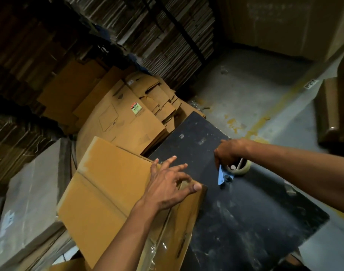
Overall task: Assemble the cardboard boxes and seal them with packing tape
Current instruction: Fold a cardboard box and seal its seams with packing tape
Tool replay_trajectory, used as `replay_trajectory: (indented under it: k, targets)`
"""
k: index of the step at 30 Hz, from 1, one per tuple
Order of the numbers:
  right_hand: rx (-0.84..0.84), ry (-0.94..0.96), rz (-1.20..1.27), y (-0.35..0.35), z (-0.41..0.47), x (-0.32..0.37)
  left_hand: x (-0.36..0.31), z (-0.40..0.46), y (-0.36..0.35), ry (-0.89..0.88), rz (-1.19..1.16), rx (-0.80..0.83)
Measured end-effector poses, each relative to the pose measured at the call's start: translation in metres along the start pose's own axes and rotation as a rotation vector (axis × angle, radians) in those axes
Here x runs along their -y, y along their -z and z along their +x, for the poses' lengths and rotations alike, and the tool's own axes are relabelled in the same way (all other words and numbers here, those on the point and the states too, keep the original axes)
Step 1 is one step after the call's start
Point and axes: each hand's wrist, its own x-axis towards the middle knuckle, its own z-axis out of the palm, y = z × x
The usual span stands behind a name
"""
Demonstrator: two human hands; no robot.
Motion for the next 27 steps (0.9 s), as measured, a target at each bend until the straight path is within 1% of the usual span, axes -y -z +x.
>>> replay_trajectory:
  k: [2,4,5,7,8,10,11,12,14,16,19,21,24,27]
  targets:
    - [-0.135,-0.041,-0.017,-0.003,-0.009,0.01,-0.002,0.004,0.001,-0.013,0.04,0.027]
    - [-0.341,-0.036,0.114,-0.009,-0.02,0.025,-0.002,0.009,0.001,-0.02,0.042,0.053]
    - [-0.443,-0.009,0.235,-0.015,-0.026,0.034,0.001,0.009,0.0,-0.016,0.004,0.042]
    - [-0.582,0.057,0.554,-0.031,-0.04,0.058,0.011,0.006,-0.005,0.003,-0.139,-0.057]
    - [-0.614,0.078,0.729,-0.039,-0.048,0.074,0.019,0.003,-0.009,0.011,-0.206,-0.136]
    - [-0.635,0.155,1.063,-0.057,-0.06,0.111,0.033,-0.003,-0.019,0.008,-0.251,-0.257]
    - [-0.65,0.206,1.199,-0.065,-0.06,0.131,0.038,-0.004,-0.024,-0.007,-0.242,-0.276]
    - [-0.666,0.241,1.28,-0.074,-0.057,0.15,0.041,-0.006,-0.029,-0.027,-0.221,-0.28]
    - [-0.736,0.198,1.299,-0.09,-0.047,0.182,0.045,-0.006,-0.037,-0.055,-0.181,-0.292]
    - [-0.831,0.083,1.244,-0.1,-0.04,0.209,0.043,-0.006,-0.04,-0.065,-0.174,-0.319]
    - [-0.992,0.012,1.156,-0.103,-0.03,0.241,0.04,-0.004,-0.043,-0.078,-0.18,-0.363]
    - [-1.064,-0.063,1.102,-0.104,-0.021,0.256,0.043,-0.003,-0.048,-0.091,-0.187,-0.375]
    - [-1.092,-0.163,1.034,-0.112,-0.017,0.275,0.048,0.0,-0.05,-0.12,-0.197,-0.373]
    - [-1.116,-0.175,1.038,-0.132,-0.022,0.293,0.048,-0.003,-0.049,-0.132,-0.209,-0.362]
